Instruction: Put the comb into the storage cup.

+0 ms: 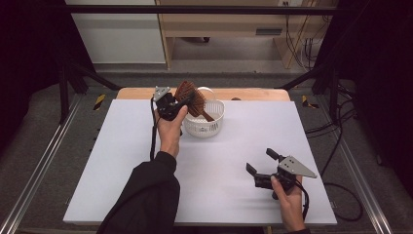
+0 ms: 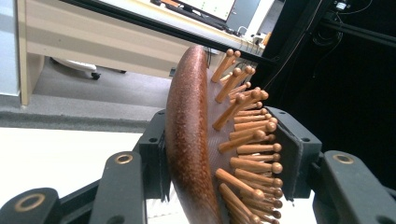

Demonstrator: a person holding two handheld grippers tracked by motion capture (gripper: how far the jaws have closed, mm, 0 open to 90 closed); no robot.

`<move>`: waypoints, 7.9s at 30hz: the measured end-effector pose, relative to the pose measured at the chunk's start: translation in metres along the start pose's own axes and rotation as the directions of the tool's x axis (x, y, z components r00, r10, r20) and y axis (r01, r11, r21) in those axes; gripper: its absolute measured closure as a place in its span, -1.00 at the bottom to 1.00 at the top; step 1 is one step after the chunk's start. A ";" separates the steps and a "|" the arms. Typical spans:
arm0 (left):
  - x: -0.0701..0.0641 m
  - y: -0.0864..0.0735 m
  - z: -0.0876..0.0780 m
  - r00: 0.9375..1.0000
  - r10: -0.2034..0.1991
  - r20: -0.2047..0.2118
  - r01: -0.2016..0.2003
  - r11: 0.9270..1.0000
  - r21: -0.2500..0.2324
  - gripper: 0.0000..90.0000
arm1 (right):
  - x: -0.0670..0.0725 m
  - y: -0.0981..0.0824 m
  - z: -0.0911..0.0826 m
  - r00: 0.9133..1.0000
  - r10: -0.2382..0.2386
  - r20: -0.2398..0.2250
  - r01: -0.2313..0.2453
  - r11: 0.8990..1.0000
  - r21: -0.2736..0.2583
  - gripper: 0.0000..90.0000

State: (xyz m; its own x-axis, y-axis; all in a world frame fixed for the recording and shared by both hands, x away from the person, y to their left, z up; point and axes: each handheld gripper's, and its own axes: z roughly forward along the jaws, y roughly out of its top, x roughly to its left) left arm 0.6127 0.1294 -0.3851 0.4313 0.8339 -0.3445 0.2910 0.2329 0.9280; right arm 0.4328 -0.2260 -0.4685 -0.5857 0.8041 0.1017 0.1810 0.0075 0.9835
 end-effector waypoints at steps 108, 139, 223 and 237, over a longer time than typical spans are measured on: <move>0.037 -0.008 -0.007 0.996 -0.086 -0.037 0.087 0.996 0.025 -0.05 | 0.000 -0.001 0.002 1.000 0.005 -0.009 -0.005 1.000 0.010 -0.92; 0.039 -0.011 -0.005 0.994 -0.069 -0.088 0.074 0.996 0.047 -0.22 | 0.000 -0.001 0.002 1.000 0.007 -0.012 -0.007 1.000 0.011 -0.92; 0.012 -0.011 -0.045 0.986 0.137 -0.096 -0.135 0.991 0.024 -0.96 | -0.003 -0.002 0.002 1.000 0.017 -0.025 -0.017 1.000 0.010 -0.92; 0.008 -0.018 -0.079 0.978 0.197 -0.062 -0.196 0.980 0.022 -0.96 | 0.003 -0.002 0.005 1.000 0.004 -0.026 -0.003 1.000 0.018 -0.92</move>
State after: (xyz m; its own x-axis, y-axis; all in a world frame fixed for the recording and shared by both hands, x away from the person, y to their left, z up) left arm 0.5440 0.1714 -0.3931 0.4262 0.8929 -0.1453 0.2196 0.0537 0.9741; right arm 0.4344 -0.2202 -0.4708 -0.6056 0.7882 0.1093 0.1970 0.0154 0.9803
